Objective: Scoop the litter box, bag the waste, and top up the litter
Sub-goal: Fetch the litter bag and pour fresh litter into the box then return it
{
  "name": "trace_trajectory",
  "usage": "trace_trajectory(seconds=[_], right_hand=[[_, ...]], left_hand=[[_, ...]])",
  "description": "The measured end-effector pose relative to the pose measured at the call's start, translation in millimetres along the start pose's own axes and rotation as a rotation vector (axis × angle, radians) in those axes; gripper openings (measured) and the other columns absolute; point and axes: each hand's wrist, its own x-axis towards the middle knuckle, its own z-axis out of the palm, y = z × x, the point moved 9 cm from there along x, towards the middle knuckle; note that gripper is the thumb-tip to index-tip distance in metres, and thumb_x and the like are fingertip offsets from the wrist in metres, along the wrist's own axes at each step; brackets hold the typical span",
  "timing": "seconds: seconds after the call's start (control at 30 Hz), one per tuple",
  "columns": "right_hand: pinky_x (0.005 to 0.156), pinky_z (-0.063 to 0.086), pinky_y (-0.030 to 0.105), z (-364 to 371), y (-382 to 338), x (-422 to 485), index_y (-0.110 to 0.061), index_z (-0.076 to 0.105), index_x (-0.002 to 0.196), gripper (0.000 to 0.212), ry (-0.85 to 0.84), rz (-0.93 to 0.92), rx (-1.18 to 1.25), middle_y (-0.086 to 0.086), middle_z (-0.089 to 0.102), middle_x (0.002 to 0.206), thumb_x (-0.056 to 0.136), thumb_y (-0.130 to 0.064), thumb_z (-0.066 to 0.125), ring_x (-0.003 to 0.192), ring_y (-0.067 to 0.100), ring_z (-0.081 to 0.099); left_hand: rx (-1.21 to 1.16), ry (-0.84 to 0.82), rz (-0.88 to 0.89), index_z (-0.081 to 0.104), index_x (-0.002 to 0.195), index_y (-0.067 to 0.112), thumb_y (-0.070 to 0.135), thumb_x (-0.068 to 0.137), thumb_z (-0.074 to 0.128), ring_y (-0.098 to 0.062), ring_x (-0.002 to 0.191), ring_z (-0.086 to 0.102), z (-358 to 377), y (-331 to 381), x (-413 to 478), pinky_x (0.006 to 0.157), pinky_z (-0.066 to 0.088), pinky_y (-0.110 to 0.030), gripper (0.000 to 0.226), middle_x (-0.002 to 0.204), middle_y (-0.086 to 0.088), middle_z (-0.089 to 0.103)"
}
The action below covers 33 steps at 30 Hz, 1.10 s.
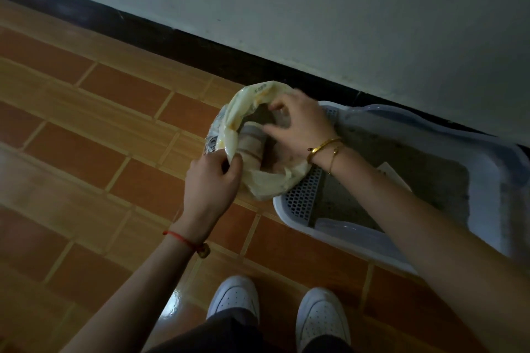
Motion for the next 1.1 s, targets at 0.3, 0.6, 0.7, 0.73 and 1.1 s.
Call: trace_trajectory(seconds=[0.3,0.6,0.7,0.73,1.1], right_hand=[[0.089,0.044,0.034,-6.1,49.0,37.1,-0.015,0.054,0.119,0.042,0.026,0.166,-0.161,0.008,0.055,0.119,0.082,-0.029,0.07,0.113,0.027,0.049],[0.07,0.047,0.029,5.5,43.9,49.0,-0.012,0.064,0.102,0.018,0.061,0.12,-0.048,0.009,0.067,0.092,0.093,-0.025,0.056,0.089,0.025,0.063],[0.06,0.038,0.028,5.9,29.8,60.9,-0.015,0.058,0.081,0.019,0.072,0.091,-0.07,0.004,0.057,0.073,0.094,-0.028,0.053,0.071,0.022,0.056],[0.059,0.034,0.026,5.5,24.8,65.1,-0.019,0.053,0.076,0.021,0.077,0.082,-0.079,0.0,0.052,0.069,0.094,-0.029,0.052,0.067,0.019,0.052],[0.044,0.017,0.023,-41.3,-38.6,86.2,-0.019,0.046,0.069,0.028,-0.027,0.106,-0.165,0.0,0.043,0.062,0.094,-0.03,0.052,0.061,0.02,0.04]], left_hand=[[-0.017,-0.002,0.004,0.059,0.068,0.006,0.043,0.088,0.043,-0.028,0.045,0.052,2.2,-4.7,3.1,0.043,0.045,-0.046,0.045,0.055,-0.01,0.058],[-0.069,0.049,-0.021,0.064,0.068,0.001,0.038,0.089,0.045,-0.027,0.042,0.05,-22.6,-4.0,9.9,0.042,0.035,-0.035,0.046,0.05,-0.013,0.057],[-0.101,0.081,-0.058,0.065,0.065,0.002,0.037,0.088,0.047,-0.028,0.043,0.049,-38.3,-9.2,19.2,0.04,0.033,-0.032,0.045,0.049,-0.013,0.056],[-0.124,0.084,-0.078,0.066,0.066,0.004,0.036,0.089,0.049,-0.027,0.044,0.051,-42.9,-11.7,22.0,0.04,0.034,-0.031,0.043,0.051,-0.013,0.059],[-0.234,0.064,-0.27,0.067,0.068,0.006,0.016,0.095,0.056,-0.007,0.043,0.061,-116.5,12.1,25.5,0.043,0.046,-0.022,0.031,0.049,0.0,0.064]])
